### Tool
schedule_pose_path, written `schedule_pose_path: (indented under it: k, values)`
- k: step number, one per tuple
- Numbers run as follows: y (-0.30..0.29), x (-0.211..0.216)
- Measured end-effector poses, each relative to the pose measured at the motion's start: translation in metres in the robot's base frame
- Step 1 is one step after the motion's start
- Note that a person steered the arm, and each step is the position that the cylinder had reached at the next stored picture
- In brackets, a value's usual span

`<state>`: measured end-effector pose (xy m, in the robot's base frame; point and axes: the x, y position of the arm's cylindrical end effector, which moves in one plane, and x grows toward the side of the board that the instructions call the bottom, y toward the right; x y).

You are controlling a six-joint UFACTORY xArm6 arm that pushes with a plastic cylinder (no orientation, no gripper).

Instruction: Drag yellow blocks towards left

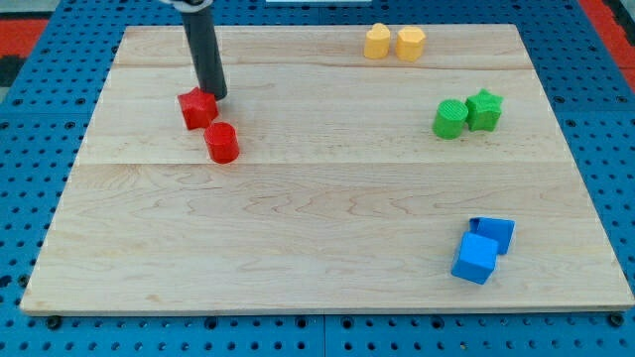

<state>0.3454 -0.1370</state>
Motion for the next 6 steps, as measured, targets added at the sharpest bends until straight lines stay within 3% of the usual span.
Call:
schedule_pose_path:
  k: [1,3,4,5,6]
  values:
    - [0.018,-0.021]
    - [0.212,-0.093]
    - [0.282,-0.082]
    - [0.327,-0.083]
    - [0.338,-0.137]
